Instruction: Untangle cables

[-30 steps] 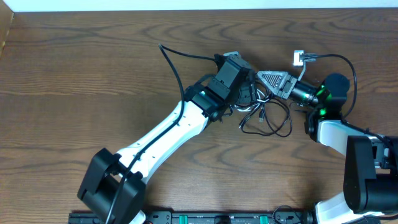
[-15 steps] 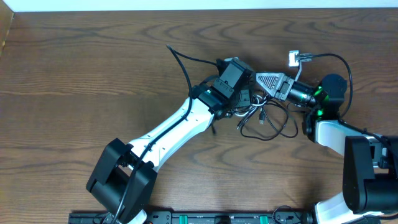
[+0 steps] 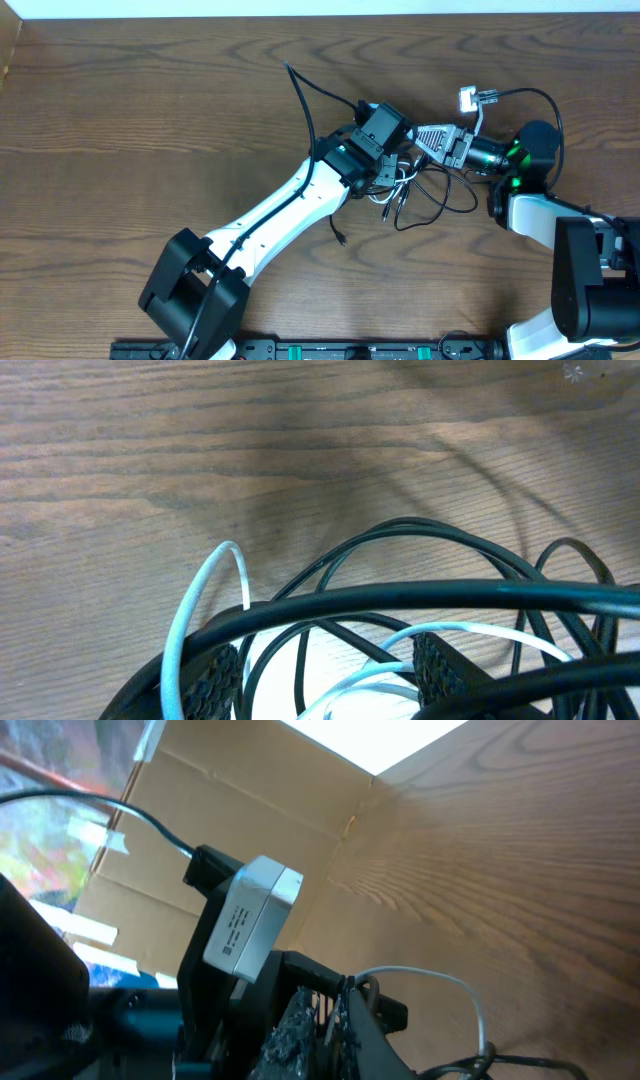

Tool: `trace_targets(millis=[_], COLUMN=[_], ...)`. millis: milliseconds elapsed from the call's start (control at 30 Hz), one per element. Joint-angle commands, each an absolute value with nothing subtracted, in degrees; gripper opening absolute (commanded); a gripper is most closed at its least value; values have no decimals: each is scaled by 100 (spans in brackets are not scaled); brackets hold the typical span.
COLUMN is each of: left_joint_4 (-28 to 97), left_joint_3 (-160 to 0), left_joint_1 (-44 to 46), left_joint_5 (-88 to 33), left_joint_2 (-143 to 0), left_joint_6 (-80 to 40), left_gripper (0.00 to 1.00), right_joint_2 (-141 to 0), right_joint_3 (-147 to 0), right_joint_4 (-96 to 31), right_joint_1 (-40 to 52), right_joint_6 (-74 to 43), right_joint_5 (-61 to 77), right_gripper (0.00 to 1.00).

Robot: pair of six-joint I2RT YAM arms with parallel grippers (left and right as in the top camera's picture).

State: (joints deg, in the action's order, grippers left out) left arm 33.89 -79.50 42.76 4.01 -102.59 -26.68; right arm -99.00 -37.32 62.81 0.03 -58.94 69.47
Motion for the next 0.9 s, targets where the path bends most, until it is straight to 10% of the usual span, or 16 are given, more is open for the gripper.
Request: trace_targets(millis=[0, 500, 867], left_joint_4=[3820, 3767, 3538], left_joint_3=[-7682, -7682, -7682], left_joint_1=[4091, 4091, 4091], left_joint_5=[1317, 1310, 1249], left_joint_2=[-10372, -10372, -10372], left_joint_6=[-2268, -1529, -1680], left_gripper=[55, 55, 55], right_joint_2=[-9815, -9815, -9815], right_joint_3=[-3841, -3841, -3841], right_joint_4=[6372, 5929, 3048], right_joint_1=[-489, -777, 255], right_joint_6=[-5365, -3970, 228], right_joint_5=[6689, 7306, 6383], right_gripper=[1, 1, 4])
